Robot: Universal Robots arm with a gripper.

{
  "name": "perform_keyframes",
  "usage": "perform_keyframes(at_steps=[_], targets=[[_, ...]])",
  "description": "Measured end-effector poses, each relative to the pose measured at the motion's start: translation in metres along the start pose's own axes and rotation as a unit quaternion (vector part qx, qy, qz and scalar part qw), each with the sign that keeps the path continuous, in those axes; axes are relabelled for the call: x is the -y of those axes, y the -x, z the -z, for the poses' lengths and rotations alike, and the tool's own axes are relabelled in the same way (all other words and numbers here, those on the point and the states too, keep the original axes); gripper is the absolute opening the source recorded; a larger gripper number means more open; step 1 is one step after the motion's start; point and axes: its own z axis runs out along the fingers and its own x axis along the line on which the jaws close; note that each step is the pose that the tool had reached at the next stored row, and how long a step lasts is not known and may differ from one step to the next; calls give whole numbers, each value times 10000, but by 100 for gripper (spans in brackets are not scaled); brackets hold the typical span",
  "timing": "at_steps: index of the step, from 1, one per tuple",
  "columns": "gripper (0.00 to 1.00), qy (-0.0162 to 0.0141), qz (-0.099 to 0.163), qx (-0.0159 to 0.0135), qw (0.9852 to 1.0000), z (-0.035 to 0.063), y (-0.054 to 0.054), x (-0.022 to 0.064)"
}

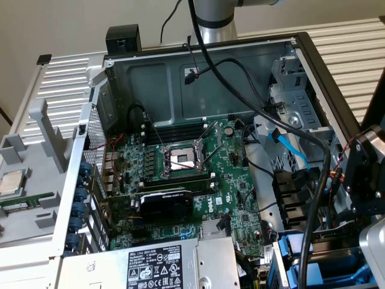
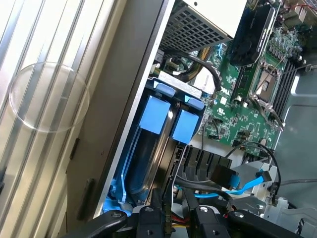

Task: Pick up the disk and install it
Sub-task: 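Insert the first disk wire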

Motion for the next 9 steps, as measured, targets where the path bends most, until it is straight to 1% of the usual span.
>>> perform_keyframes(at_steps=[4,7,9], targets=[[31,-3,4,15,10000,-11,-5,0],[31,-4,6,21,10000,-20,-11,-2],[31,-7,6,32,10000,-25,-13,-2]])
